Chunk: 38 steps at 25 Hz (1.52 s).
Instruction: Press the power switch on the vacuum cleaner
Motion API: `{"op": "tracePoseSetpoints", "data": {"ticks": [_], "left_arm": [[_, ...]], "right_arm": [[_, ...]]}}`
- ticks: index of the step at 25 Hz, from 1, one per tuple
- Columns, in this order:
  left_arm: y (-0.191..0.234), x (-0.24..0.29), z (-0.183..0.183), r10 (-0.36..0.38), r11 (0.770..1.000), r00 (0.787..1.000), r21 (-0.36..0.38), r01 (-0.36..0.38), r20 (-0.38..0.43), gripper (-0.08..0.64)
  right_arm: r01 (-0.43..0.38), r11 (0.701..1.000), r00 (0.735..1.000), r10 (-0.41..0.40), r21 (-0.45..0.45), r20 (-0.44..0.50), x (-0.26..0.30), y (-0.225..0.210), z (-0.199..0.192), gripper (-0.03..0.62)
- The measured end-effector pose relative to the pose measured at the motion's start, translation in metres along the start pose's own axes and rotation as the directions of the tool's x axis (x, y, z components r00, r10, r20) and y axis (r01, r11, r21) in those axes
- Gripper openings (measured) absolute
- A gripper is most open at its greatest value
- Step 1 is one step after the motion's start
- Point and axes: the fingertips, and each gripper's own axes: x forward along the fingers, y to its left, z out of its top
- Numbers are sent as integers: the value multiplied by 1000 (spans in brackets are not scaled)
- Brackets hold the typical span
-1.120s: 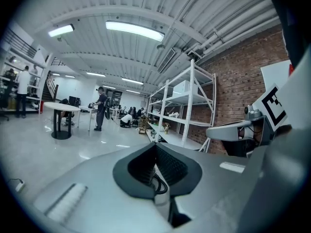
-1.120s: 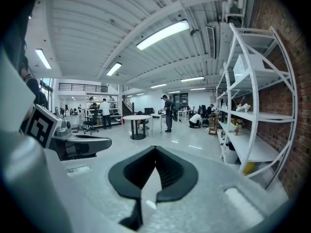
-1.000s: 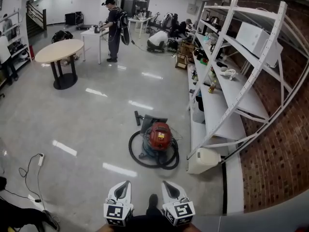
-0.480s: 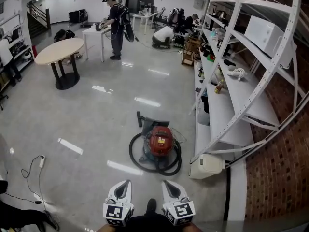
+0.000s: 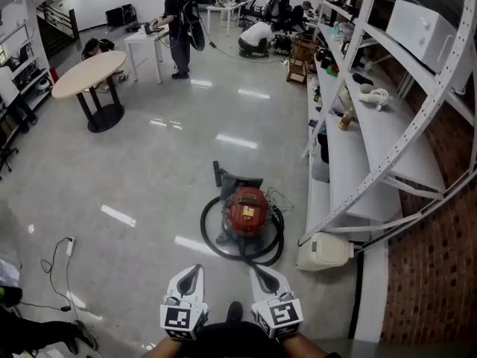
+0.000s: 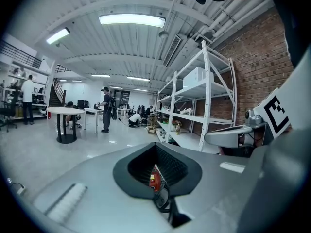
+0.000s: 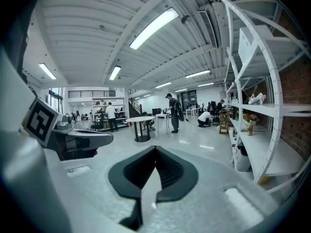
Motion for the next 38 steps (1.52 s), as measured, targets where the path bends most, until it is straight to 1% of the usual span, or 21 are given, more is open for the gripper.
{"op": "tracePoseSetpoints", "data": {"ticks": [2,6,9,14,17,20,23,26,30,33,38], "left_arm": [[-1,10,4,12,1000,1000,13,-12,13,15],[-5,22,-3,23,1000,999,22,-22,-28,15],[-2,28,-1,34,999,999,22,-34,-30,15],[8,46,-1,18,1000,999,9,-17,-41,15],[15,64,-6,-18,1000,998,-8,17,-61,15],[23,85,-10,-67,998,995,-13,66,-76,15],[35,109,-17,-110,994,988,-16,109,-104,15],[57,132,-23,-144,990,981,-17,143,-133,15],[86,158,-25,-176,984,973,-20,175,-151,15],[103,176,-24,-192,981,969,-17,192,-155,15],[114,199,-18,-221,975,963,-18,221,-152,15]], "right_arm": [[-10,1000,1000,10,-3,4,5,-10,1,-8],[-27,1000,1000,27,4,8,14,-22,-1,-8],[-31,999,999,31,15,-5,20,-24,-4,-8],[-26,998,999,29,55,-45,40,-27,-4,-8],[14,999,998,-12,36,-57,54,-32,-8,-8],[53,997,995,-48,56,-90,71,-36,-13,-8],[98,993,985,-86,72,-147,94,-44,-24,-8],[141,988,976,-126,70,-180,124,-50,-26,-8],[185,981,964,-169,64,-207,158,-54,-23,-8],[222,972,953,-200,75,-227,175,-58,-23,-8],[270,960,937,-244,75,-249,193,-67,-23,-8]]}}
